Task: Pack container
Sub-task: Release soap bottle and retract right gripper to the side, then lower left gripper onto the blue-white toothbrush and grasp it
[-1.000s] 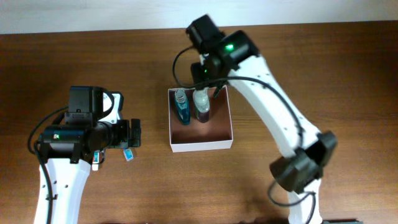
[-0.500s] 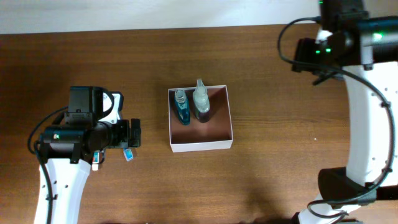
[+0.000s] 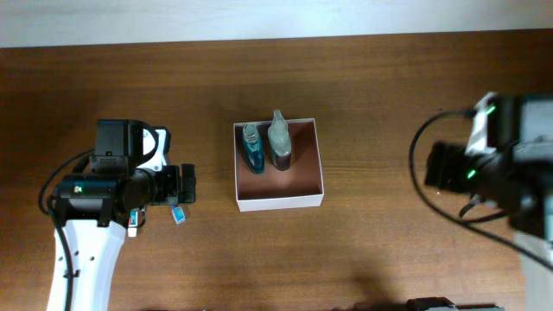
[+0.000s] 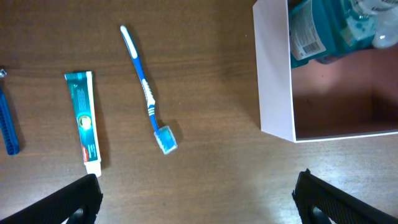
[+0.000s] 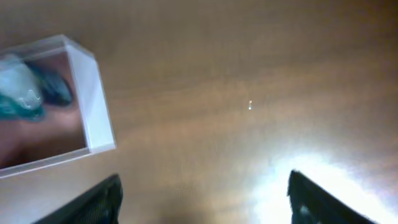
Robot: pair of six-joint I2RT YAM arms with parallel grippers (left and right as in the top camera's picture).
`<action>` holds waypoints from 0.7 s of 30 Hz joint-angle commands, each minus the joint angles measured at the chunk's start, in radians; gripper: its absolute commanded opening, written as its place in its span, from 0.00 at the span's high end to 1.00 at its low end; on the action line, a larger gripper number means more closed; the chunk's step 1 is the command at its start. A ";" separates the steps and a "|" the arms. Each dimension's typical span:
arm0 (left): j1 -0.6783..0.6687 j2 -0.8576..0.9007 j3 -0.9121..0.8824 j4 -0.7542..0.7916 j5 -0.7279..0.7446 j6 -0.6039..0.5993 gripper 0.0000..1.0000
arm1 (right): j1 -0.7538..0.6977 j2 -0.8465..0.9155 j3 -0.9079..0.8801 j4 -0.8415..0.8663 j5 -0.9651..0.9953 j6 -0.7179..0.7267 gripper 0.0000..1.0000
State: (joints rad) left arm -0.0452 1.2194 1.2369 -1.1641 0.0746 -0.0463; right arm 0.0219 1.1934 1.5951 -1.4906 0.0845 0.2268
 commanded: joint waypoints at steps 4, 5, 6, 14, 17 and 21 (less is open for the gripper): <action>0.004 0.001 0.013 0.000 -0.003 -0.013 0.00 | -0.003 -0.128 -0.439 0.180 -0.089 -0.010 0.07; 0.004 0.001 0.013 0.000 -0.004 -0.030 0.00 | -0.003 -0.130 -0.487 0.206 -0.089 -0.011 0.03; 0.004 0.001 0.013 0.000 -0.008 -0.057 0.00 | -0.004 -0.129 -0.513 0.217 -0.089 -0.014 0.02; 0.006 0.100 0.065 -0.008 -0.022 -0.147 0.01 | -0.004 -0.086 -0.568 0.272 -0.113 -0.013 0.01; 0.028 0.260 0.116 -0.007 -0.019 -0.137 0.01 | -0.004 -0.087 -0.568 0.270 -0.115 -0.014 0.01; 0.035 0.437 0.146 0.013 -0.039 -0.087 0.01 | -0.004 -0.087 -0.568 0.267 -0.115 -0.014 0.01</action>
State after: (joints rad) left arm -0.0200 1.5253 1.3575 -1.1618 0.0624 -0.1650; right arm 0.0219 1.1053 1.0279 -1.2228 -0.0212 0.2195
